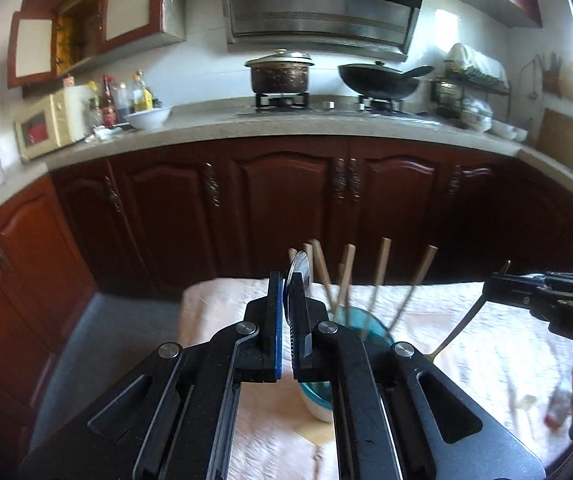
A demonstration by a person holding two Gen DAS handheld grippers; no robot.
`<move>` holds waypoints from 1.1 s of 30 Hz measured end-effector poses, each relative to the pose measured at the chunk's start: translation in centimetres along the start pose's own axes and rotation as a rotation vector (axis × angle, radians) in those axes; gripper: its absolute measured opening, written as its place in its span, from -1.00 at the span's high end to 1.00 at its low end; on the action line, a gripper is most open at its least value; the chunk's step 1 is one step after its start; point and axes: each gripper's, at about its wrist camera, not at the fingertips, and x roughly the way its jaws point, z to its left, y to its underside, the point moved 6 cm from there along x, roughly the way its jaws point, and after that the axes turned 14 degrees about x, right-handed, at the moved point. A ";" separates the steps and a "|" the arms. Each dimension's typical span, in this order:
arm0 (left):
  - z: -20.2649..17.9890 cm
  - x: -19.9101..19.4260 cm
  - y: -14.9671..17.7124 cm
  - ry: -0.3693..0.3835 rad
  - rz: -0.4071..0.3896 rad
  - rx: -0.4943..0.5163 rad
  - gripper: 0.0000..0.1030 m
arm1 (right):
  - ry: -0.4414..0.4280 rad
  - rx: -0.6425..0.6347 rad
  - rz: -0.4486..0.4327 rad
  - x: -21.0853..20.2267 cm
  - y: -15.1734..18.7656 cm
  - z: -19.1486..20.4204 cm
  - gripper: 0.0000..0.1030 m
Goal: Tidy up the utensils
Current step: 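Lift the spoon and fork and carry them above the floral cup, then open the left tool dropping the spoon into the cup while the right tool releases the fork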
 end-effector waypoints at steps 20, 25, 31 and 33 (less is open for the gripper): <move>-3.0 8.1 4.5 -0.118 0.090 0.150 0.97 | 0.061 0.053 0.158 11.0 2.9 -2.5 0.88; -3.4 9.3 5.9 -0.070 0.139 0.099 0.97 | 0.049 0.111 0.196 11.3 3.5 -3.9 0.87; -2.9 8.8 6.5 0.002 0.162 -0.010 0.92 | 0.030 0.124 0.160 8.7 3.4 -4.4 0.52; -3.0 8.4 6.4 0.021 0.161 -0.029 0.80 | 0.029 0.133 0.155 8.0 3.5 -4.6 0.52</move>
